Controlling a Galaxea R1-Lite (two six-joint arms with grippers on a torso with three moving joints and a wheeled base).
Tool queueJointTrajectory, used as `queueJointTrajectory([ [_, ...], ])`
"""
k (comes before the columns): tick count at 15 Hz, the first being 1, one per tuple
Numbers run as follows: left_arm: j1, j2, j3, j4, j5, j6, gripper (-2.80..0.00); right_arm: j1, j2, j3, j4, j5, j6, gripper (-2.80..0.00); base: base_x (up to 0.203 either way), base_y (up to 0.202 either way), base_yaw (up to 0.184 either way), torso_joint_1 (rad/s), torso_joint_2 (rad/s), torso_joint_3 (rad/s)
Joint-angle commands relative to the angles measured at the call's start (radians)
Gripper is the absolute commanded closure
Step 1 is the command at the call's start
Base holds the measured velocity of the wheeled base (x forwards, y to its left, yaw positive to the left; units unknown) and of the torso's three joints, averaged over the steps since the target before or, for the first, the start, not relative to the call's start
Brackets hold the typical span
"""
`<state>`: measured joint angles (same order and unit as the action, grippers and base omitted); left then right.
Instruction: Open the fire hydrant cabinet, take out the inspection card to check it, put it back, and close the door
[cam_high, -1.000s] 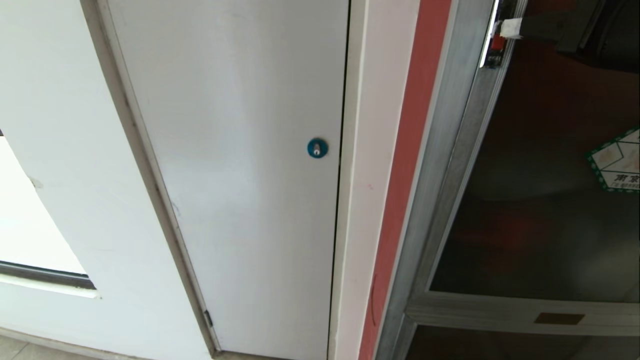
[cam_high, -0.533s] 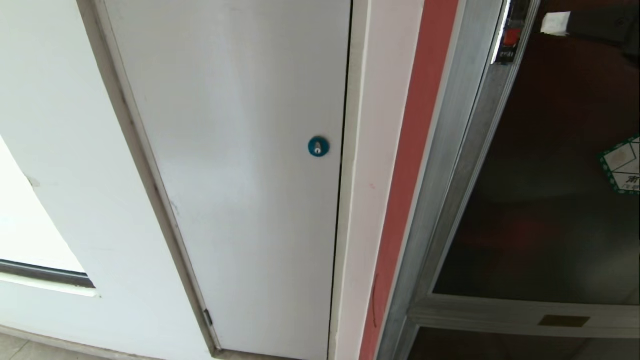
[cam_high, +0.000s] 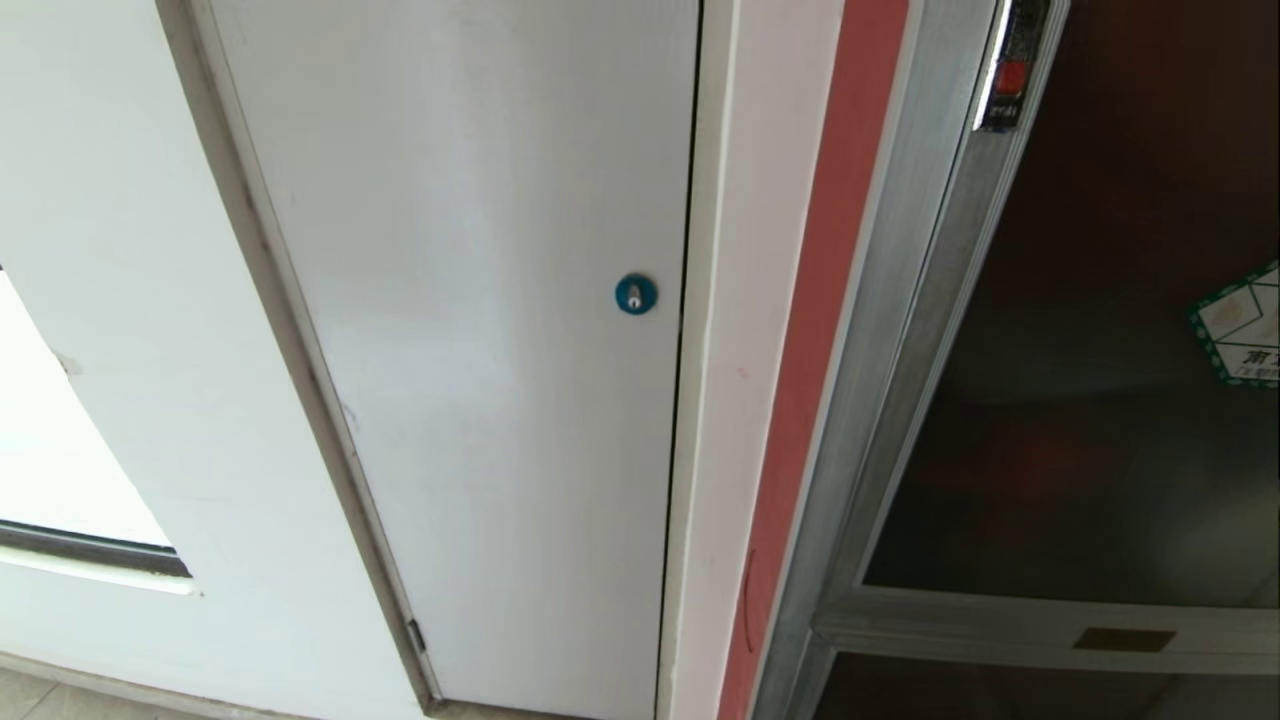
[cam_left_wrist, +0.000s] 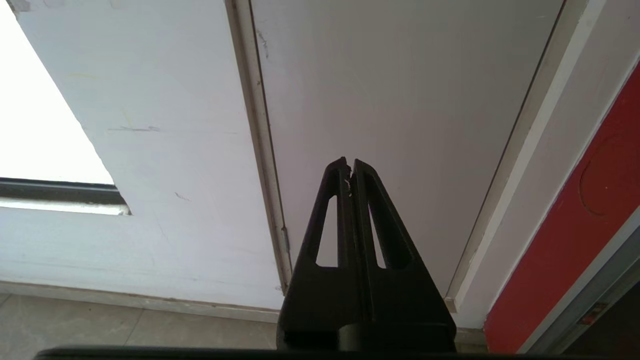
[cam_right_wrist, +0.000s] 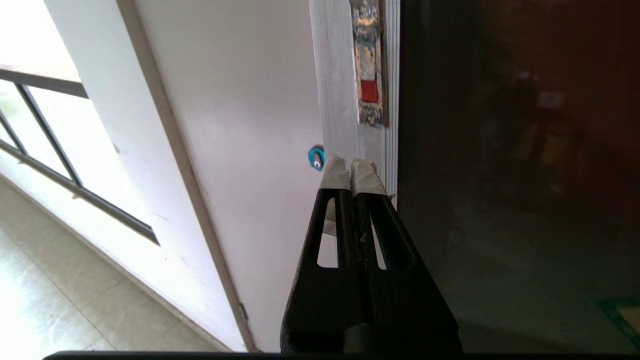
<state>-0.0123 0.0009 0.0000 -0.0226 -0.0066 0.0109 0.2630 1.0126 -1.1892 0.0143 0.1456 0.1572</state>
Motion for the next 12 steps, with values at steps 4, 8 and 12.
queueJointTrajectory([
  [4,0.0,0.001,0.014,0.0,-0.001,0.0,0.0,-0.001,-0.134,0.072,-0.005,-0.044,0.003,0.0,0.0,0.0,0.0,0.0,0.0,0.0],
  [8,0.0,0.001,0.014,0.0,0.0,0.0,0.0,-0.003,-0.205,0.129,-0.006,-0.117,0.002,0.0,0.0,0.0,0.0,0.0,0.0,0.0],
  [12,0.0,0.001,0.014,0.0,-0.001,0.0,0.0,-0.08,-0.288,0.181,-0.002,-0.129,0.002,0.0,0.0,0.0,0.0,0.0,0.0,0.0],
])
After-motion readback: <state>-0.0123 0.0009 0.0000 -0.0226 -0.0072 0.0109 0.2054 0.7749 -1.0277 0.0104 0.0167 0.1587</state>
